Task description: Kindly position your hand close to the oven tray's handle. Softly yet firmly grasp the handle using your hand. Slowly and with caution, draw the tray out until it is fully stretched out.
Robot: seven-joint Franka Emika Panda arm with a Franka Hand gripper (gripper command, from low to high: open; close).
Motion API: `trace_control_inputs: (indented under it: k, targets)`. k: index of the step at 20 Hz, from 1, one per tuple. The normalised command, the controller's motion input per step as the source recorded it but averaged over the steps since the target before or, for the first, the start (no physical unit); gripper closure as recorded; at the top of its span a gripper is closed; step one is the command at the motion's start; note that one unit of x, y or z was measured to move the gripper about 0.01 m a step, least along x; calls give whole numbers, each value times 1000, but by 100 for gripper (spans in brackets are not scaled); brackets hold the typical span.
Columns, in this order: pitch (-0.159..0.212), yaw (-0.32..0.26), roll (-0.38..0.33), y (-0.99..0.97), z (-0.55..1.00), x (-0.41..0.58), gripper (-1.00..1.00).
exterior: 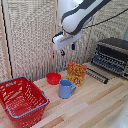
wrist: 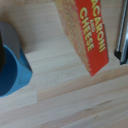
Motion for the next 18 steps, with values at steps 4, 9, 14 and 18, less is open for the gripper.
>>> trace_control_inputs:
  k: [4,9,14,18]
  targets:
    - [-33,86,-349,-424,0,-136,-100]
    - [-24,63,-371,-449,0,-119,-100]
    - [-33,42,-362,-533,0,-177,-100]
    - [-39,47,-327,-592,-17,-147,-100]
